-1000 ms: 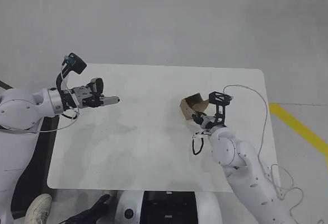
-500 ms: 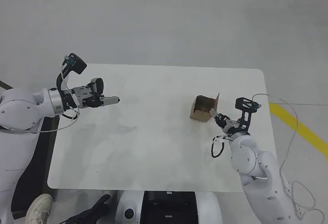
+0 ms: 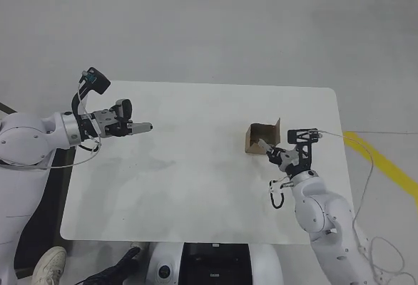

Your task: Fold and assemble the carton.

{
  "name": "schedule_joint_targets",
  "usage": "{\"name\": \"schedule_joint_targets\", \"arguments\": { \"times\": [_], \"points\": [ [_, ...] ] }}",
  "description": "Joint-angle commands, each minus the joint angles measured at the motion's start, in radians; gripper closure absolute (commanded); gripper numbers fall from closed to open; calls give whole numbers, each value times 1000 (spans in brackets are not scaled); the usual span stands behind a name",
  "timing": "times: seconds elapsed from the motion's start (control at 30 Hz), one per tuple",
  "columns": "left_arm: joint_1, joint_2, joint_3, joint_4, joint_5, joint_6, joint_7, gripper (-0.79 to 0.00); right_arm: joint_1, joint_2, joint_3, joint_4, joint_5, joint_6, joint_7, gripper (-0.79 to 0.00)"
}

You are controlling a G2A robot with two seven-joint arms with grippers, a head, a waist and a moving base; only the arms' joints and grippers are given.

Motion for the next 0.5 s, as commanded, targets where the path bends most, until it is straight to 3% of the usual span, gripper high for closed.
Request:
{"name": "schedule_joint_targets", "arguments": {
  "times": [0.0,0.4,0.43,0.47],
  "points": [
    [0,0,0,0,0,0,0,-785,-1,1,8,27,13,-53,-54,-785],
    [0,0,0,0,0,0,0,-785,43,-8,6,116,49,-42,-57,-785],
    [0,0,0,0,0,0,0,-785,47,-9,4,121,55,-42,-55,-754],
    [0,0,0,0,0,0,0,-785,50,-10,1,126,59,-41,-52,-659]
  ]
}}
